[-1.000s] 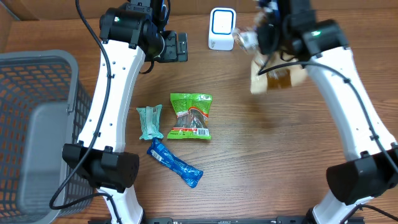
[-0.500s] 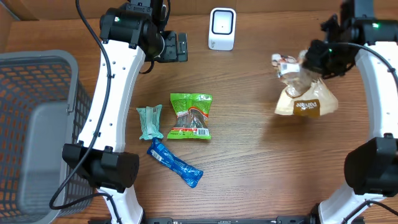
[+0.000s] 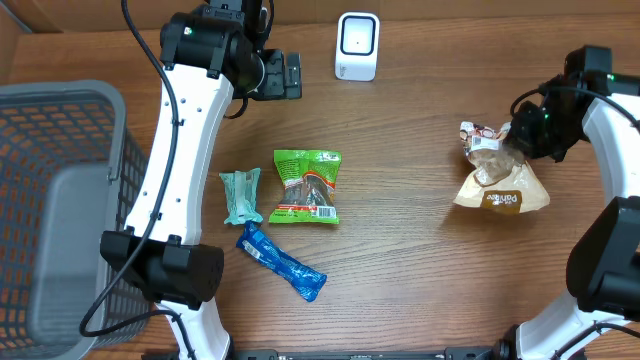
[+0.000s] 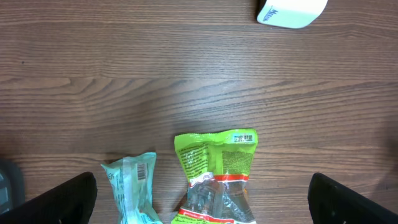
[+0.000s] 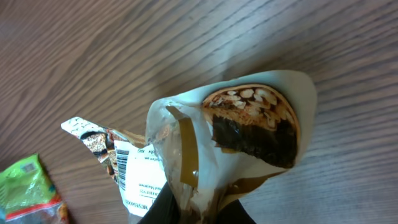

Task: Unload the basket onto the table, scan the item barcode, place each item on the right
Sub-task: 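Move the nut bag right and set it down with the right gripper, then reach the right gripper to the green packet and grasp it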

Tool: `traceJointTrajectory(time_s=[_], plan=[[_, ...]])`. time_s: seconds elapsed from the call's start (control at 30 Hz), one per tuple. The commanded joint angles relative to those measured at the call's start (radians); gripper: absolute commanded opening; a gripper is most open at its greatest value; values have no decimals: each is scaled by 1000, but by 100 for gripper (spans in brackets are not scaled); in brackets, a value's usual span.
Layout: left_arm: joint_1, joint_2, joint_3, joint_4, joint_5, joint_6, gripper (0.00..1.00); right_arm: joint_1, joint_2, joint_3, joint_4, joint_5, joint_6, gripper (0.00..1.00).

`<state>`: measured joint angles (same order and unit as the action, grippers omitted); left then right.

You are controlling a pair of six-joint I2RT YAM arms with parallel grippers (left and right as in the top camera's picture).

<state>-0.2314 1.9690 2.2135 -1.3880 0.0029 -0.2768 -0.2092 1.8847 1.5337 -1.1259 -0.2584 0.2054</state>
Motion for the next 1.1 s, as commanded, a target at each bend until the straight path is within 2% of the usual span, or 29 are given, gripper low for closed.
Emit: traceJointTrajectory(time_s=[0.0, 0.07, 0.13, 0.17, 0.2, 0.23, 0.43, 0.63, 0.7, 0.8, 1.07], plan=[[2, -20, 19, 1, -7, 19, 100, -3, -9, -71, 50, -13, 22, 4], [2, -20, 19, 1, -7, 19, 100, -3, -9, -130, 111, -13, 35, 10], [2, -20, 19, 1, -7, 19, 100, -3, -9, -168, 150, -5, 35, 40], [2, -20, 19, 1, -7, 19, 99, -3, -9, -175, 156, -5, 35, 70], [2, -20, 19, 1, -7, 19, 100, -3, -9, -175, 156, -5, 35, 85], [2, -20, 19, 1, -7, 19, 100, -3, -9, -174, 155, -6, 35, 89], [2, -20, 19, 1, -7, 19, 100, 5, -11, -35, 45, -98, 34, 90], [2, -20, 19, 1, -7, 19, 100, 92, -11, 105, -22, -229, 31, 84], [2, -20, 19, 1, -7, 19, 100, 147, -11, 106, 10, -270, 31, 77], [2, -20, 19, 1, -7, 19, 100, 264, -11, 104, 96, -272, 56, 77], [2, -20, 19, 1, -7, 19, 100, 533, -8, 16, 273, -203, 264, 81]])
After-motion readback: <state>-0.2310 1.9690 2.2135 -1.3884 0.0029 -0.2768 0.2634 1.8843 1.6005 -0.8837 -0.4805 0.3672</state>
